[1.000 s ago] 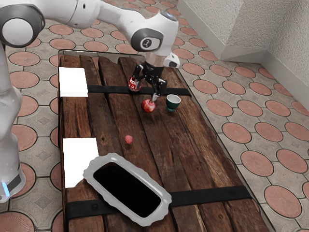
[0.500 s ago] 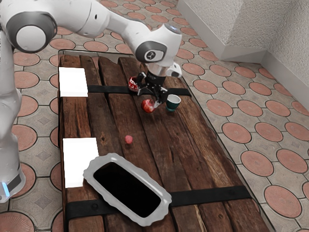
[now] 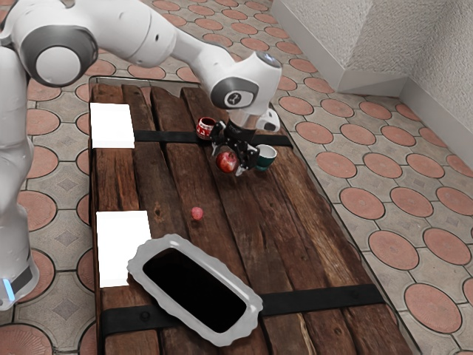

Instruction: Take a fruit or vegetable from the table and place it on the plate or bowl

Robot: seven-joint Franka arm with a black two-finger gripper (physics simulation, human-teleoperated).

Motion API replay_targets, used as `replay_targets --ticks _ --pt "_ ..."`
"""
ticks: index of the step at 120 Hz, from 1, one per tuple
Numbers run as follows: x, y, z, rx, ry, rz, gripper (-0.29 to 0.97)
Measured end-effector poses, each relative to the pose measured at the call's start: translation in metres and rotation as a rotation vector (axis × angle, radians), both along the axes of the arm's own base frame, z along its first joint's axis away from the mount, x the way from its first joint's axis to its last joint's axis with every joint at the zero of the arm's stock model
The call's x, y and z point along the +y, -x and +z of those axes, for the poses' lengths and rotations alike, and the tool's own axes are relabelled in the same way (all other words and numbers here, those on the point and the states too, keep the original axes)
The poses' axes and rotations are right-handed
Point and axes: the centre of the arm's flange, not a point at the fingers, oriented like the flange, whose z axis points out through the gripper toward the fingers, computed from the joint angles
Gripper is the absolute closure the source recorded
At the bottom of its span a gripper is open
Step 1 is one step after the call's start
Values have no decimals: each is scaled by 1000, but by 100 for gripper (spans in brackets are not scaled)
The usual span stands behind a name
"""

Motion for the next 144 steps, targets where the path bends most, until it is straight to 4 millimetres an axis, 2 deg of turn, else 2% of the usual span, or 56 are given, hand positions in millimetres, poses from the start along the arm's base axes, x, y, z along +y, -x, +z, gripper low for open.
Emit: replay_targets --ticks 26,56,75,94,108,124,137,144 --pt "0 -8 -1 -2 -11 -1 0" --pt "-8 -14 -15 15 -9 -18 0" --pt "-7 -14 -14 12 -10 -26 27" --pt "-6 -13 -12 20 -11 -27 31" --pt "-6 -16 5 13 -8 -25 33" --pt "-7 -11 45 -11 17 -16 33" --pt "-10 20 86 -30 70 -10 33" --pt "-17 37 99 -27 88 -13 33"
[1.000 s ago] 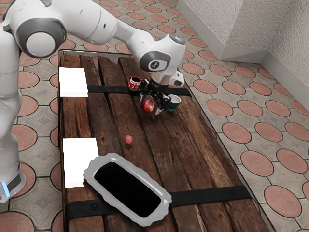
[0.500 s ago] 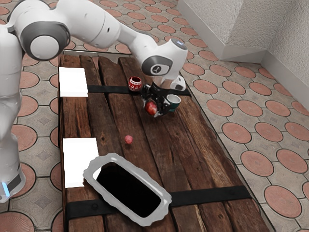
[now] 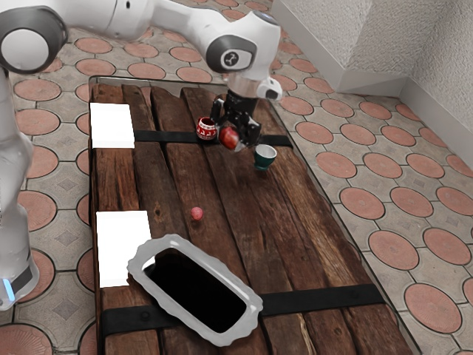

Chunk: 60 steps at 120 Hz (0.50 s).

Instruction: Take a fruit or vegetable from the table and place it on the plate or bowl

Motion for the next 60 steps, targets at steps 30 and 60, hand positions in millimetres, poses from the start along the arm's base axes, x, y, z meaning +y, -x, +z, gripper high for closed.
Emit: replay_targets --ticks 30,60 --pt "-133 19 3 47 5 -192 33" --pt "-263 26 5 39 -3 -344 33"
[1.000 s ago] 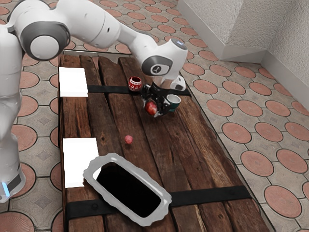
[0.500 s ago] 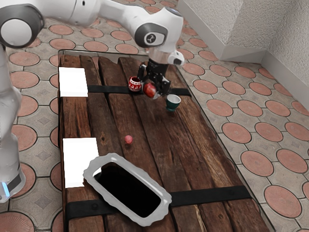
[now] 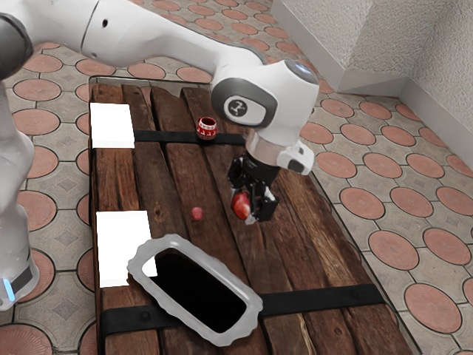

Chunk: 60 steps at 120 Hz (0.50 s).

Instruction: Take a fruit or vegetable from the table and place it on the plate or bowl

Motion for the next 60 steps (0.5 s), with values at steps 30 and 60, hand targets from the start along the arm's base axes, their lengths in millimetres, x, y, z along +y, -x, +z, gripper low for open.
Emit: replay_targets --ticks 30,60 --pt "-71 26 -2 -3 25 -51 33" --pt "-77 61 -40 0 21 -7 33"
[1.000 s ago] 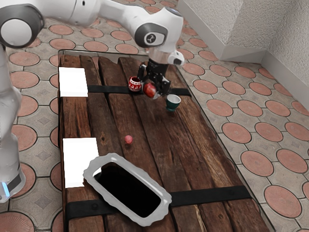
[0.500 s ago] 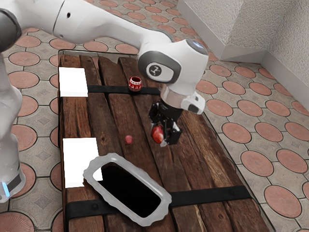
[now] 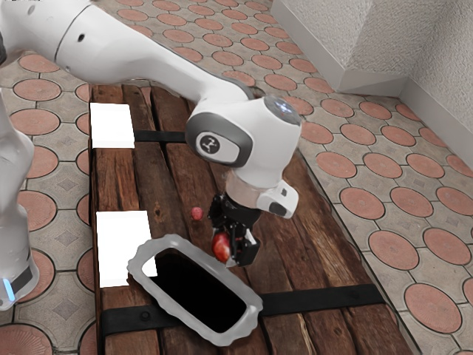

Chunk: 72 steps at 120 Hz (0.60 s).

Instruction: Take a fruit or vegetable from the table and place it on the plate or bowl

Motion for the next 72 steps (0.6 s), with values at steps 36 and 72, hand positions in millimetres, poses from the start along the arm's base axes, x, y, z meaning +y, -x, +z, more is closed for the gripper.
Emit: replay_targets --ticks 36,72 --pt "-26 37 -6 -112 24 1 28" --pt "-36 35 -11 -120 36 45 3"
